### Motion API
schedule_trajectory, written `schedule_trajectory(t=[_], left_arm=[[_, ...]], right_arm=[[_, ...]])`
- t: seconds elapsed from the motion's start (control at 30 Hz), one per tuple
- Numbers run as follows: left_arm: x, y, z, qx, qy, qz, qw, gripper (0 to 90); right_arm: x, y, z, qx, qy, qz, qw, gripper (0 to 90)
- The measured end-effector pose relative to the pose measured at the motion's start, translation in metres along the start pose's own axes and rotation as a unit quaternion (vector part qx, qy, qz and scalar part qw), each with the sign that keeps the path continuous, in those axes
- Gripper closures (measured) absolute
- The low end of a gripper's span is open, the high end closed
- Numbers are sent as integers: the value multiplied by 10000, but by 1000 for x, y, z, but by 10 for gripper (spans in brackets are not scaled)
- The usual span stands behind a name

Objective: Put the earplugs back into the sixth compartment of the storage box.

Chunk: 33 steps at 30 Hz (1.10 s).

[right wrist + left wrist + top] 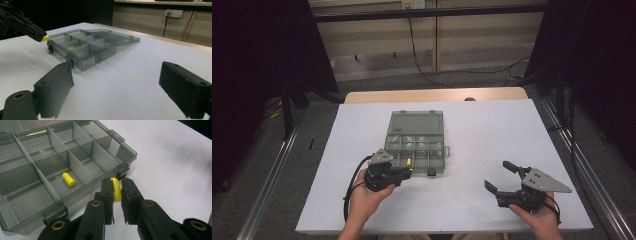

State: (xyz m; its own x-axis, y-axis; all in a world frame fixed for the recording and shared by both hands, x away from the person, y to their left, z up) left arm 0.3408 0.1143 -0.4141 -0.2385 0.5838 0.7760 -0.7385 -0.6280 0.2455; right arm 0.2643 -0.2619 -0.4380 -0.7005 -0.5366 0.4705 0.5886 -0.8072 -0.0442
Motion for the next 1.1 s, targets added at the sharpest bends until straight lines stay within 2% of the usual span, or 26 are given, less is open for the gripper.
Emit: schedule_trajectory(t=[0.33, 0.53, 1.1], left_arm=[[2, -4, 6, 4, 35, 13, 10000, 806], [4, -7, 9, -31, 38, 146, 9999, 806], [7, -17, 16, 90, 179, 234, 9995, 804]], right_arm=[[0, 0, 0, -9, 3, -5, 10000, 111], [0, 0, 0, -4, 3, -12, 10000, 111], [1, 0, 0, 2, 9, -1, 10000, 111]])
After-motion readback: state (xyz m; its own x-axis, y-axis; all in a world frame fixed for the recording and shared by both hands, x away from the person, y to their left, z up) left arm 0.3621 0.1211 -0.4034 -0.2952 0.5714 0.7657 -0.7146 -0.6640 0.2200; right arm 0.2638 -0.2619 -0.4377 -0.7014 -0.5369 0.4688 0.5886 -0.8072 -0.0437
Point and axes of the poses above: each handheld gripper's, and its own axes: x roughly backward along the jaws, z roughly out of its top, y roughly to its right, the point moved 2 cm from there along -x, roughly forward along the jaws, and after that the axes turned 14 degrees about -y, right-handed, at the moved point
